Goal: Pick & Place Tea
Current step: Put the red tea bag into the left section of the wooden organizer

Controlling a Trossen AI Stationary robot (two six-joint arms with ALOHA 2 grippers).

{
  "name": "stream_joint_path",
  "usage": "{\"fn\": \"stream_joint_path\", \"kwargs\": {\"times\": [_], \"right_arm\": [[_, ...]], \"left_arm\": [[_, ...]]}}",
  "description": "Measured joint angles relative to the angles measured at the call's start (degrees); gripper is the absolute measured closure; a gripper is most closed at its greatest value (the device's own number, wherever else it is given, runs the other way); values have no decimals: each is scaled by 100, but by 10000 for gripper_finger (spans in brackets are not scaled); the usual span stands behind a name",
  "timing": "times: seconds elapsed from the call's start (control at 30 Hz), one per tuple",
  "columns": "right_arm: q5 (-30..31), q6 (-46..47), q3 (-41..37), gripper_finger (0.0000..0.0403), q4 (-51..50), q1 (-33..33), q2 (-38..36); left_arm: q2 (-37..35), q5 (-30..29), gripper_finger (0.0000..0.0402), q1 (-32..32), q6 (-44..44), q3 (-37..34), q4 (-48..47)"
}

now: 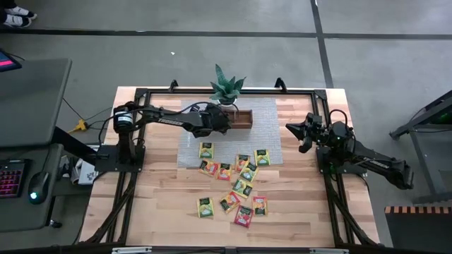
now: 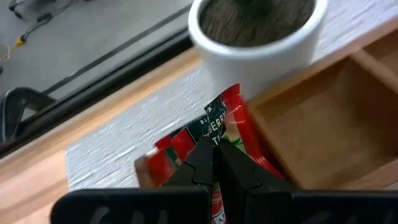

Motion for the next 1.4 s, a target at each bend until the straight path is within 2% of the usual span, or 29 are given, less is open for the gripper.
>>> {"fn": "stream_joint_path", "kwargs": {"times": [0.33,0.87,1.17,1.4], "right_arm": [[-2,0,0,391,0,-2,0],[-2,-2,-1,391,0,-1,0],[-2,0,0,391,0,-2,0],[-2,0,0,391,0,-2,0]], "left_arm": [[27,333,392,71,137,0,25],[29,354,253,144,435,0,21],[-25,327,211,142,848,0,150],[-118,353,199,142,896,9,137]]}}
